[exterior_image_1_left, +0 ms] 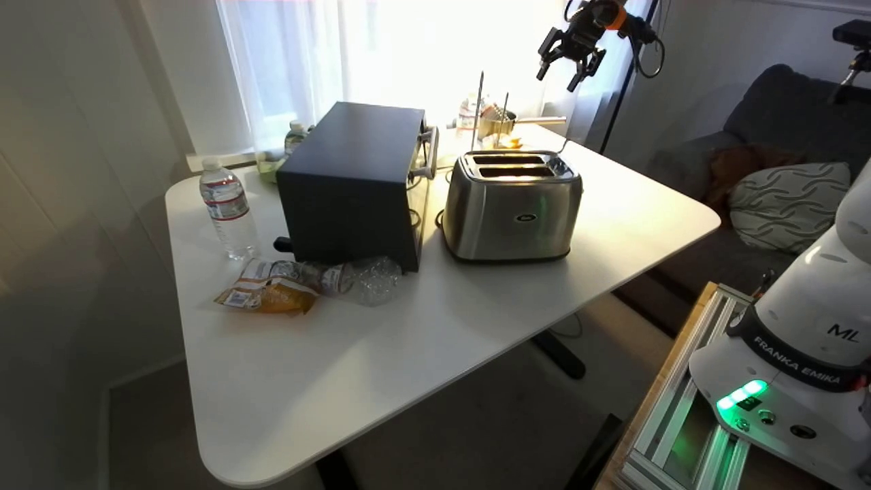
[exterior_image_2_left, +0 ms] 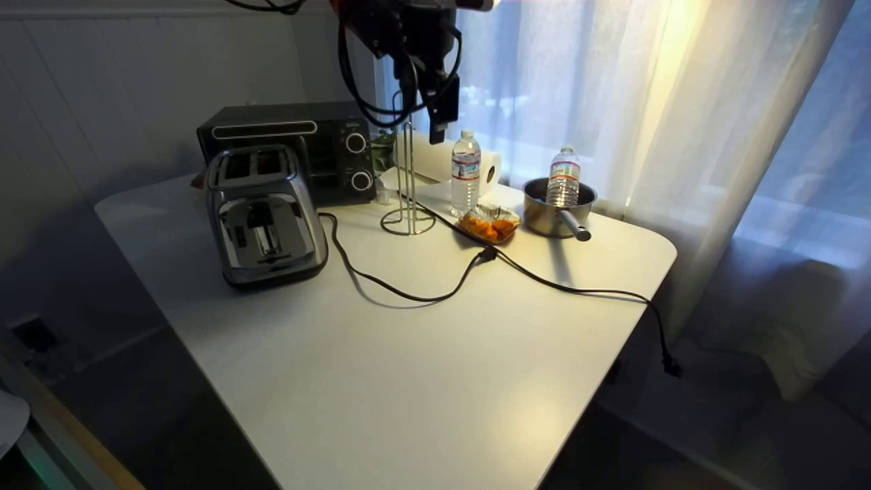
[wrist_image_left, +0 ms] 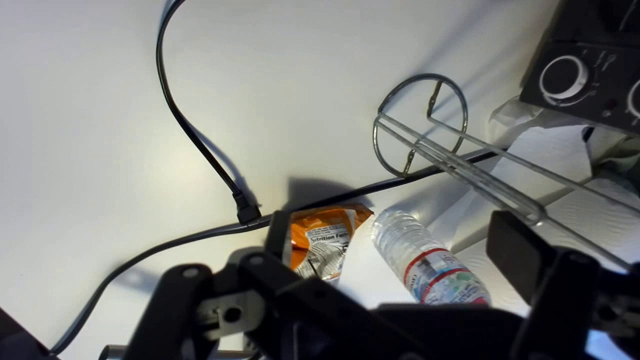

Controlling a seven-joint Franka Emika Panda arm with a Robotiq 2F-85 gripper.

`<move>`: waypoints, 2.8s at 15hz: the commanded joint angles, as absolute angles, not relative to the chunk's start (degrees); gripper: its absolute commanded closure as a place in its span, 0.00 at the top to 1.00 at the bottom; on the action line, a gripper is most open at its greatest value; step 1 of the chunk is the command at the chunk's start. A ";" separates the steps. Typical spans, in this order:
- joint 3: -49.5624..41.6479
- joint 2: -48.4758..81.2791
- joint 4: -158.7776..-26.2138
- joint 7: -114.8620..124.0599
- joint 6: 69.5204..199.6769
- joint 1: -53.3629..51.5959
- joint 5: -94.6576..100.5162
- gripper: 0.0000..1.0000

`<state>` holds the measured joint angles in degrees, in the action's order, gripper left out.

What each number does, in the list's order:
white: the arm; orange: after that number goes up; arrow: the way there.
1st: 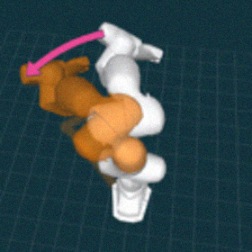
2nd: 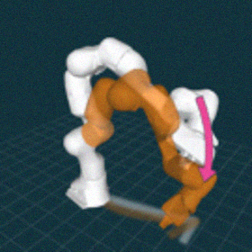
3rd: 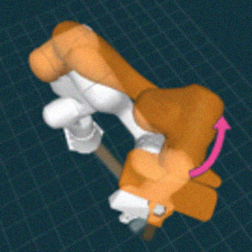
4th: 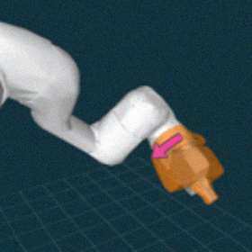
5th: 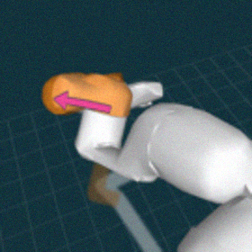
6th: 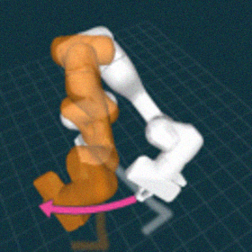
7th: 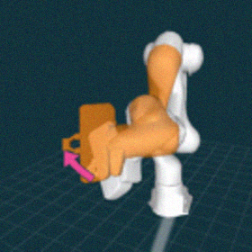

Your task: Pick up the snack packet near the pot and slot it in the toaster

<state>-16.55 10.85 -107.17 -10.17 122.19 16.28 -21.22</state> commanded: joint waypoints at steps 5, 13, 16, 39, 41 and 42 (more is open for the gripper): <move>-13.90 22.17 -101.60 -11.84 123.51 23.25 -30.29 1.00; -12.61 26.63 -100.10 -10.28 123.13 26.00 -29.76 1.00; -12.47 26.79 -99.63 -10.10 123.00 25.99 -29.77 1.00; -6.85 44.36 -84.49 -10.37 122.03 33.76 -53.58 0.41; -6.82 44.81 -84.14 -10.44 121.93 33.83 -53.63 0.35; -6.79 45.06 -83.95 -10.50 121.81 33.87 -53.60 0.28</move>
<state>-7.23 43.41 -86.23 -10.21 122.74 33.04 -51.72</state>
